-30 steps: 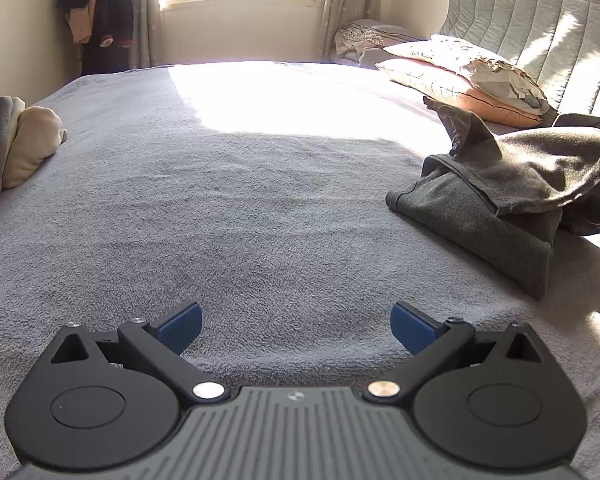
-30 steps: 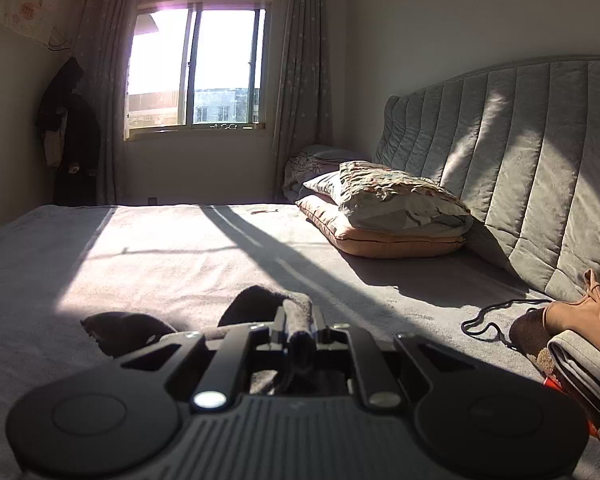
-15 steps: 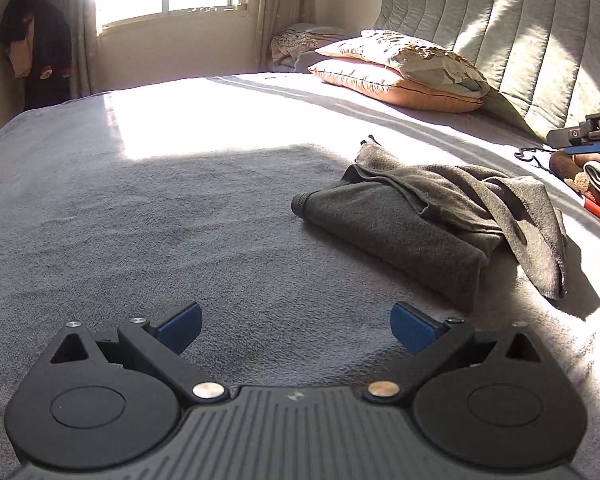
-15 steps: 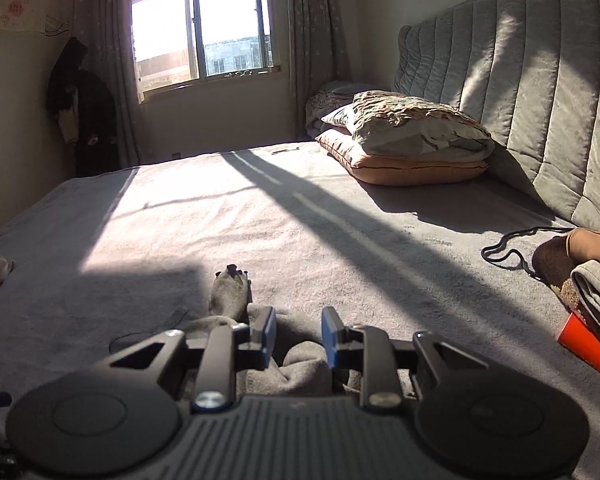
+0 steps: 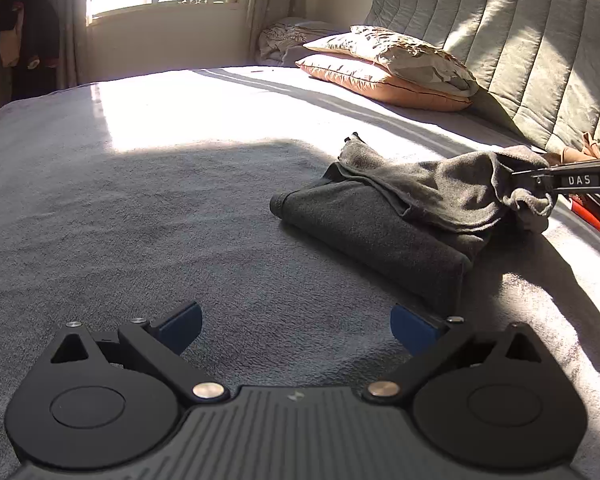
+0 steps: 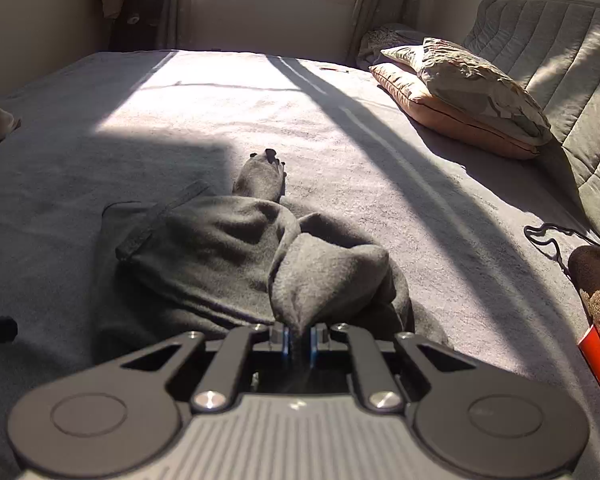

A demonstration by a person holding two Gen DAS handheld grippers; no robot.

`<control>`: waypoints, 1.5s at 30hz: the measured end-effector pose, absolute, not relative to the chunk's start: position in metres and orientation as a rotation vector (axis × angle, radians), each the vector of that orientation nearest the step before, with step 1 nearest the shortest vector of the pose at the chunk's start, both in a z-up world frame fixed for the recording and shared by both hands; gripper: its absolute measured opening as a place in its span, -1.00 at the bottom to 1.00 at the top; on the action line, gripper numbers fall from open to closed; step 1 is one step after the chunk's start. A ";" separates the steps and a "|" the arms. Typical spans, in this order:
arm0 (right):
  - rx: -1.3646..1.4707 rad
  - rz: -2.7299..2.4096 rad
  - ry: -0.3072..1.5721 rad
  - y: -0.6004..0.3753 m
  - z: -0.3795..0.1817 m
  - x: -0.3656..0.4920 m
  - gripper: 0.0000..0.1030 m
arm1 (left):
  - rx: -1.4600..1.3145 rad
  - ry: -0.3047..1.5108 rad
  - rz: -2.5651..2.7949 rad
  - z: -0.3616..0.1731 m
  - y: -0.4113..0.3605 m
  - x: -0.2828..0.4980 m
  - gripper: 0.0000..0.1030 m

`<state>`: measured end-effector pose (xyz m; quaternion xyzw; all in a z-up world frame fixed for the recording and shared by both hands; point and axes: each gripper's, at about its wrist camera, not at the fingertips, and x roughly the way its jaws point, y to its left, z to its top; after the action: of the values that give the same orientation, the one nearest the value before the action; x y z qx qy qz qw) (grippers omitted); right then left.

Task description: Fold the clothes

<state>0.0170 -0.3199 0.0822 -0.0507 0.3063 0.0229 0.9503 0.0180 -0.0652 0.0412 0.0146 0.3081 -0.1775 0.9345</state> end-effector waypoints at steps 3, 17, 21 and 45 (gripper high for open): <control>0.021 0.066 0.386 -0.330 0.131 -0.013 -0.83 | 0.000 0.595 -0.368 0.053 -0.058 0.017 1.00; -0.149 0.371 -0.142 -0.227 0.382 -0.086 -0.83 | -0.238 0.455 -0.301 0.106 0.036 0.001 1.00; -0.148 0.611 -0.225 -0.203 0.428 -0.116 -0.83 | -0.339 0.422 -0.205 0.119 0.084 -0.005 1.00; -0.150 0.207 0.623 -0.344 0.082 -0.019 0.12 | -0.115 0.667 -0.314 0.080 0.064 -0.002 1.00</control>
<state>-0.0193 -0.3444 0.0825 -0.0734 0.3054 0.1016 0.9439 -0.0022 0.0644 0.0798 -0.0561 0.3256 -0.1534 0.9313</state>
